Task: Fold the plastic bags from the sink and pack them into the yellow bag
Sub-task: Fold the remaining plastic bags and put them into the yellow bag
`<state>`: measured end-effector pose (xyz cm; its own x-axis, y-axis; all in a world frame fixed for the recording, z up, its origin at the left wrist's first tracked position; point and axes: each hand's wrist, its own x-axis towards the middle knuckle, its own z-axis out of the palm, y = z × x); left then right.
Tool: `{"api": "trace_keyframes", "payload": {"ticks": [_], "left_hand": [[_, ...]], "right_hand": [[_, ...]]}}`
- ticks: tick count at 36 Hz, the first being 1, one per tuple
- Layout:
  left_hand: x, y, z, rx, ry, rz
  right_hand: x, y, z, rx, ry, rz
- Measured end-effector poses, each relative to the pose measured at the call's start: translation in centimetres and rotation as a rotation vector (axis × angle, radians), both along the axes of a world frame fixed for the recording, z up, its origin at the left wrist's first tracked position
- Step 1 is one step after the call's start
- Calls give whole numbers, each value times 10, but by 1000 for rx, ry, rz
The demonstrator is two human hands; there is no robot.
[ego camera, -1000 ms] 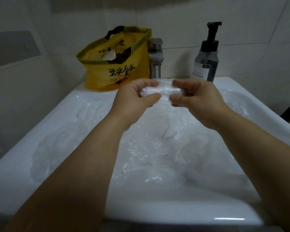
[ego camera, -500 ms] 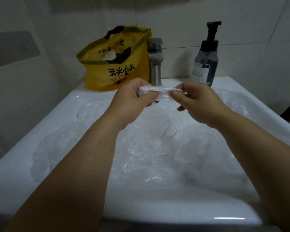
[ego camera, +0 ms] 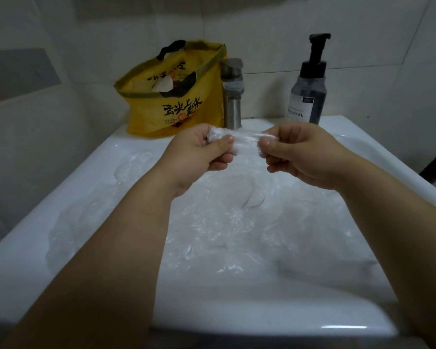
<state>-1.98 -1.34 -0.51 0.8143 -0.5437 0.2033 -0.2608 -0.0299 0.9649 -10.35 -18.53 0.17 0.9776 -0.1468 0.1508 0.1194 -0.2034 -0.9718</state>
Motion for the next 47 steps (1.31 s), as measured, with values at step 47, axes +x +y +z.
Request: {"api": "trace_keyframes", "payload": {"ticks": [47], "left_hand": [[3, -4, 0, -93, 122, 57]], "right_hand": [[3, 7, -3, -31, 180, -61]]}}
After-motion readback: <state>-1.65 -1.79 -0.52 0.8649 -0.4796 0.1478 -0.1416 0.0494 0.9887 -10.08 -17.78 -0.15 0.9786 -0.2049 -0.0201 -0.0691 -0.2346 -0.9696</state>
